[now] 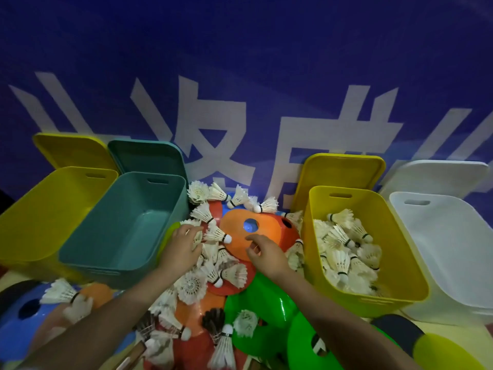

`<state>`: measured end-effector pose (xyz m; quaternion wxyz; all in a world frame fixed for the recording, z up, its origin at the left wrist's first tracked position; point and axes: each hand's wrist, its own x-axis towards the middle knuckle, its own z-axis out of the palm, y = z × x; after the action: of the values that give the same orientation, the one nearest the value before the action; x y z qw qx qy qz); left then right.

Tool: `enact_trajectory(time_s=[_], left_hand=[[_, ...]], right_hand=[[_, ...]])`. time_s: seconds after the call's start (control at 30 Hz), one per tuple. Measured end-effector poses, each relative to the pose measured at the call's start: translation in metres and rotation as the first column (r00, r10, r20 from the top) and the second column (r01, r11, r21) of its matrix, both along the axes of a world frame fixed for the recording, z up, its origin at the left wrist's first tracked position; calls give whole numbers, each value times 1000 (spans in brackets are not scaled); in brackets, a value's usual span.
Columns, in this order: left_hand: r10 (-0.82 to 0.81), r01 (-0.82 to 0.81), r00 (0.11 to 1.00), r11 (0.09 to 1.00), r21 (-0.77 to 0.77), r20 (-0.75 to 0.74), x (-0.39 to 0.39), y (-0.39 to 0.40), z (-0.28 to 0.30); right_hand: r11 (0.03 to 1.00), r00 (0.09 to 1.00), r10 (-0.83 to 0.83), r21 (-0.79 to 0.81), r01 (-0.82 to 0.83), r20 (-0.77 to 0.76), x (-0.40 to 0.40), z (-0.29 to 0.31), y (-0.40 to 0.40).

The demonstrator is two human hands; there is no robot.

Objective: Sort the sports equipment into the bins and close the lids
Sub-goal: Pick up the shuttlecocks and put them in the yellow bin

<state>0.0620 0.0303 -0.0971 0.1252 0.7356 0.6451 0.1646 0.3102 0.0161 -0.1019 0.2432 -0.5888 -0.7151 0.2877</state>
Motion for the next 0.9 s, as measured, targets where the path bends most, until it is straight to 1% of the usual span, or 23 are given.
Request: enact_trajectory(time_s=[0.13,0.23,0.3,0.47,0.57,0.63,0.73,0.8,0.9], left_hand=[[-54,49,997,996,-77,-61,-15,17,1],[-62,52,997,983,-178,-51,-19,26,-7],[-57,47,998,971,-233,-37,-19,30,-16],[-92,82,995,977,-196,-45,-19,38,-25],[-137,125,987,983,-138,-86,-22,39,-27],[-148,139,986,985,-107,-81,-23,37,-27],[-165,161,985,984,-70,-56,-26,33,-25],[-165,166,986,985,-47,20,-28,31,-22],[-150,153,982,988,-22,118,-30,28,-17]], right_hand=[[998,994,29,-57,-23,107,-37,-9,26],[997,975,62,-57,-51,211,-65,-13,47],[996,965,77,-62,-63,252,-79,-15,58],[992,903,112,-101,-77,415,-96,-30,75],[993,866,119,-82,-90,485,-102,-39,81],[994,877,102,-84,-71,470,-105,-41,83],[996,924,70,-69,-48,375,-102,-39,83],[998,961,53,-39,-44,271,-95,-36,78],[999,992,-1,-44,7,128,-81,-28,63]])
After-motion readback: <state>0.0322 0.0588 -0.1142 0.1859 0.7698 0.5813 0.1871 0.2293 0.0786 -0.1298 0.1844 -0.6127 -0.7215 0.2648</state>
